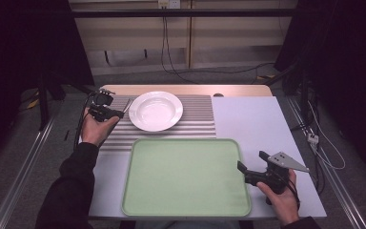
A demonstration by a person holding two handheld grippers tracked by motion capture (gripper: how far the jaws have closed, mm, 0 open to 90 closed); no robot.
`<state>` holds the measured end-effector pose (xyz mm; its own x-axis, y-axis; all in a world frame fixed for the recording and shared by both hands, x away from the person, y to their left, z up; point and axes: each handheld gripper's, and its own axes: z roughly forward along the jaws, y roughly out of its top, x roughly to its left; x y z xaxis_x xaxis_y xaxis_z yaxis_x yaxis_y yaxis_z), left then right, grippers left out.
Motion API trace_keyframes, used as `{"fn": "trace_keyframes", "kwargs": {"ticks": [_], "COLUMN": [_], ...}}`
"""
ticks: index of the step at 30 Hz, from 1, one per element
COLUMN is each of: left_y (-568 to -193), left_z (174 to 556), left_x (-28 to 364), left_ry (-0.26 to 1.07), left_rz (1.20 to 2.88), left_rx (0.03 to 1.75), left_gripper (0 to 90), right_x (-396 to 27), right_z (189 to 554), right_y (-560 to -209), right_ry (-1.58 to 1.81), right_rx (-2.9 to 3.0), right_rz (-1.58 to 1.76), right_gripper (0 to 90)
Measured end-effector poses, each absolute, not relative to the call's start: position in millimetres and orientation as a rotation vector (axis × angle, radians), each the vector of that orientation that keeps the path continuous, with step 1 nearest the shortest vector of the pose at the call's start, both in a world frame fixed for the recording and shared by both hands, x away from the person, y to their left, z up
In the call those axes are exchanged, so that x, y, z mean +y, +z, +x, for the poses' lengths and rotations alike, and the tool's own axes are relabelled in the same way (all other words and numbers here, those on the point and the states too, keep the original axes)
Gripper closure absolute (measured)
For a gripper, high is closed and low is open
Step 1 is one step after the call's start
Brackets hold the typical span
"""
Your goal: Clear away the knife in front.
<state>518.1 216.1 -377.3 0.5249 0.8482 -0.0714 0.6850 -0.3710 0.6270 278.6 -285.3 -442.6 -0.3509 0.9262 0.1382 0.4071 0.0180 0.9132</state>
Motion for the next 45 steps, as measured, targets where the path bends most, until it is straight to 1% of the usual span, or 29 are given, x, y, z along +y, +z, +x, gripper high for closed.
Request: {"fn": "trace_keyframes", "kwargs": {"ticks": [3,12,23,25,45], "left_y": [-376.3,-375.2,-370.4,-369.1,-368.3], "left_z": [511.7,499.1,476.3,471.0,441.7], "left_x": [212.6,200.0,174.1,169.3,141.1], "left_ry": [0.337,0.320,0.305,0.286,0.275], "left_rz": [2.144,2.165,2.196,2.164,2.228], "left_rx": [1.229,1.182,1.094,1.089,1.018], "left_gripper": [79.8,79.8,79.8,79.8,79.8], "right_x": [-285.6,-286.2,-288.7,-288.8,-289.5], "right_z": [278.3,277.6,276.4,275.9,272.5], "right_y": [-442.5,-442.5,-443.1,-443.3,-441.8], "right_ry": [1.314,1.321,1.320,1.317,1.311], "right_rx": [1.783,1.787,1.786,1.787,1.777], "right_rz": [1.360,1.355,1.357,1.359,1.361], "right_gripper": [5.4,5.3,5.2,5.2,5.2]}}
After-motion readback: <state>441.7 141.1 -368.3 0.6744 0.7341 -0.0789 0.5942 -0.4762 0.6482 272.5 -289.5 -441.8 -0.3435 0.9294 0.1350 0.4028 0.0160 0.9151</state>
